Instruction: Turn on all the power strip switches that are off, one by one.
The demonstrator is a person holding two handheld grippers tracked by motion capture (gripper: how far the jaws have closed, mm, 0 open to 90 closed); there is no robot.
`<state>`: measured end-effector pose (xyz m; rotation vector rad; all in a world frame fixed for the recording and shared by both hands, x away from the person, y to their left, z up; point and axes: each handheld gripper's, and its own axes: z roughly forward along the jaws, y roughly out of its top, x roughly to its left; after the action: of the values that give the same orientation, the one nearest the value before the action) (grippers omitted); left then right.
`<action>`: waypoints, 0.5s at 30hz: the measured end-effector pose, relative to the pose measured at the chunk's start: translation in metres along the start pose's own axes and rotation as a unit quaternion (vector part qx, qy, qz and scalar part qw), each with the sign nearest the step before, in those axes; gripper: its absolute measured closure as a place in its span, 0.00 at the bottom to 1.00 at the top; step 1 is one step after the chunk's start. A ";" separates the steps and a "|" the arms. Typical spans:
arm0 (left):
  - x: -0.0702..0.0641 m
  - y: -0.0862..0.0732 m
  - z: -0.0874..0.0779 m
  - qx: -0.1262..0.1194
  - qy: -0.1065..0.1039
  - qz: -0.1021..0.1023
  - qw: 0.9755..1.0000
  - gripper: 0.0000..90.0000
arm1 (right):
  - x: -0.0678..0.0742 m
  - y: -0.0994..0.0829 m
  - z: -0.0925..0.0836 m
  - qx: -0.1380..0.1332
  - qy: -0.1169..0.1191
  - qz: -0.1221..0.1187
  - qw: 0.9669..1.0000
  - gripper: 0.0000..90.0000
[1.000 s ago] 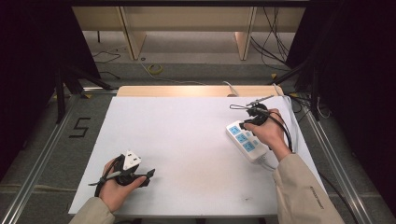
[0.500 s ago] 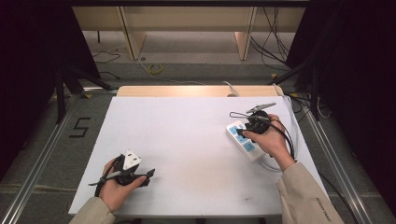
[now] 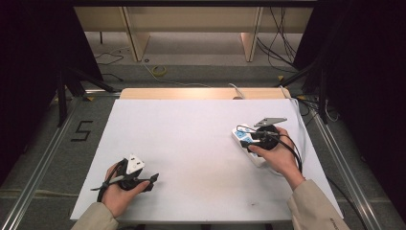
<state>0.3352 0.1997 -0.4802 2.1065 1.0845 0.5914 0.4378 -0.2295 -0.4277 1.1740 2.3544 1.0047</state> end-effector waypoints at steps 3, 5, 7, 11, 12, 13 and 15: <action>0.000 0.000 0.000 0.001 0.000 0.000 1.000 0.32 | 0.004 -0.005 -0.004 -0.006 0.006 -0.006 1.000 0.46; 0.000 0.000 0.000 0.000 0.000 0.000 1.000 0.31 | 0.008 -0.010 -0.007 -0.012 0.012 -0.008 1.000 0.46; 0.000 0.000 0.000 0.001 0.000 0.000 1.000 0.31 | 0.013 -0.018 -0.010 -0.023 0.017 -0.009 1.000 0.44; 0.000 0.000 0.000 0.002 0.000 0.001 1.000 0.31 | 0.018 -0.026 -0.013 -0.031 0.021 -0.013 0.999 0.43; 0.000 0.000 0.000 0.002 0.000 0.001 1.000 0.31 | 0.020 -0.028 -0.014 -0.033 0.023 -0.014 0.999 0.42; 0.000 0.000 0.000 0.002 0.001 0.001 1.000 0.31 | 0.022 -0.031 -0.015 -0.035 0.026 -0.015 0.999 0.42; 0.000 0.000 0.000 0.004 0.001 0.003 1.000 0.31 | 0.028 -0.040 -0.016 -0.043 0.033 -0.019 0.998 0.41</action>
<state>0.3351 0.1995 -0.4808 2.1168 1.0839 0.5916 0.3889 -0.2307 -0.4442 1.0777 2.3488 1.1349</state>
